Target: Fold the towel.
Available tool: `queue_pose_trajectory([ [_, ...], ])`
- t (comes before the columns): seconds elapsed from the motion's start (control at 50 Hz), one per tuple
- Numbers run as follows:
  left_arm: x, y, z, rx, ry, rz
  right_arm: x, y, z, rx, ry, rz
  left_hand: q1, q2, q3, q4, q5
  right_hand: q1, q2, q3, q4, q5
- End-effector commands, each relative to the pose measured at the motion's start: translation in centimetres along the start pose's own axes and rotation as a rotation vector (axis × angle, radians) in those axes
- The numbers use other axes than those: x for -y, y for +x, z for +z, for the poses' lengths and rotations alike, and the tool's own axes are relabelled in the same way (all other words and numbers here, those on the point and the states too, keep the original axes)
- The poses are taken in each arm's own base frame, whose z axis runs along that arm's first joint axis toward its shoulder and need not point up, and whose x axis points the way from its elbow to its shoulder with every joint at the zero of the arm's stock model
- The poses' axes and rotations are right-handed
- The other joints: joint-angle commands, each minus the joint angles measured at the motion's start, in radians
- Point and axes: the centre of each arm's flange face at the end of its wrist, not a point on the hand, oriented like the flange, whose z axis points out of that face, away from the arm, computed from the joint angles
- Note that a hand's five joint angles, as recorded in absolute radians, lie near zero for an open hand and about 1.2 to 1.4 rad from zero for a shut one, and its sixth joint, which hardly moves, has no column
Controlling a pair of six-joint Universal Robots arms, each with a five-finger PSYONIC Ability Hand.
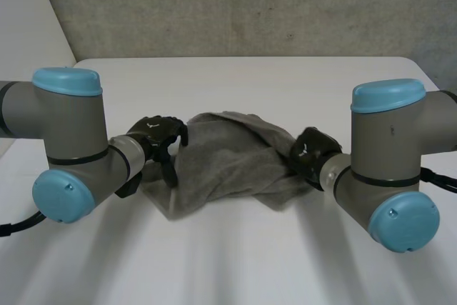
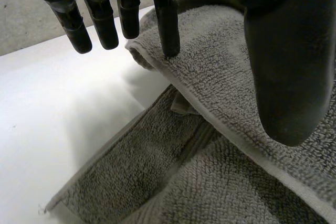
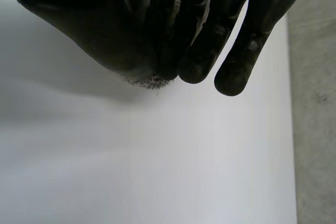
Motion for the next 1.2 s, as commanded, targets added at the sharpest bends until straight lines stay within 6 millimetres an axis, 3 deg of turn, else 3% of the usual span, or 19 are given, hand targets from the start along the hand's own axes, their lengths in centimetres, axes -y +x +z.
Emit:
queue_pose_trajectory([
  [0.02,0.1,0.9,-0.4,-0.018,0.004,0.01,-1.5,1.0,-0.5,-0.001,-0.091,-0.019,-0.072,-0.053,-0.063,-0.062,-0.024,0.082,0.068,0.071,0.062,0.06],
  [0.1,0.1,1.2,-0.6,-0.026,0.005,0.014,-1.4,1.9,-0.9,-0.025,-0.085,-0.019,-0.075,-0.055,-0.066,-0.065,-0.027,0.082,0.068,0.071,0.062,0.06],
  [0.14,0.2,1.4,-0.6,-0.028,0.006,0.016,-1.3,2.2,-0.9,-0.035,-0.079,-0.014,-0.075,-0.055,-0.066,-0.065,-0.027,-0.061,-0.074,-0.071,-0.08,-0.083],
  [0.18,0.4,1.5,-0.9,-0.031,0.012,0.018,-0.8,3.2,-1.2,-0.083,-0.06,0.003,-0.075,-0.055,-0.066,-0.065,-0.027,-1.005,-1.018,-1.016,-1.024,-1.027],
  [0.22,0.8,1.5,-1.2,-0.03,0.021,0.017,-0.3,3.7,-1.4,-0.112,-0.039,0.007,-0.075,-0.055,-0.066,-0.065,-0.027,-1.117,-1.13,-1.127,-1.136,-1.139],
  [0.4,2.9,1.6,-4.5,-0.027,0.091,-0.038,2.0,7.1,-1.9,-0.285,0.097,0.162,-0.072,-0.053,-0.063,-0.062,-0.024,-1.14,-1.153,-1.15,-1.159,-1.162],
  [0.44,2.9,1.7,-5.1,-0.031,0.097,-0.059,2.6,7.9,-2.2,-0.311,0.138,0.274,-0.069,-0.05,-0.06,-0.059,-0.021,-1.14,-1.153,-1.15,-1.159,-1.162],
  [0.52,3.0,1.7,-5.3,-0.032,0.124,-0.096,3.6,8.0,-2.3,-0.308,0.19,0.393,-0.066,-0.047,-0.057,-0.056,-0.018,-1.14,-1.153,-1.15,-1.159,-1.162],
  [0.64,3.2,1.3,-3.6,-0.02,0.205,-0.129,3.6,7.4,-1.3,-0.272,0.213,0.63,-0.06,-0.041,-0.051,-0.05,-0.012,-1.14,-1.153,-1.15,-1.159,-1.162],
  [0.76,1.3,0.4,-0.3,0.055,0.165,-0.179,2.6,5.6,0.5,-0.213,0.181,0.787,-0.057,-0.038,-0.049,-0.047,-0.009,-1.14,-1.153,-1.15,-1.159,-1.162],
  [0.98,-1.4,0.1,1.6,0.08,0.099,-0.451,0.7,1.9,3.6,-0.129,0.09,0.828,0.016,0.035,0.025,0.026,0.064,-0.969,-0.982,-0.979,-0.988,-0.991],
  [1.2,-2.7,0.2,2.8,0.084,0.066,-0.486,0.4,1.3,4.5,-0.14,0.101,0.824,0.087,0.106,0.095,0.097,0.135,-0.869,-0.882,-0.879,-0.888,-0.891],
])
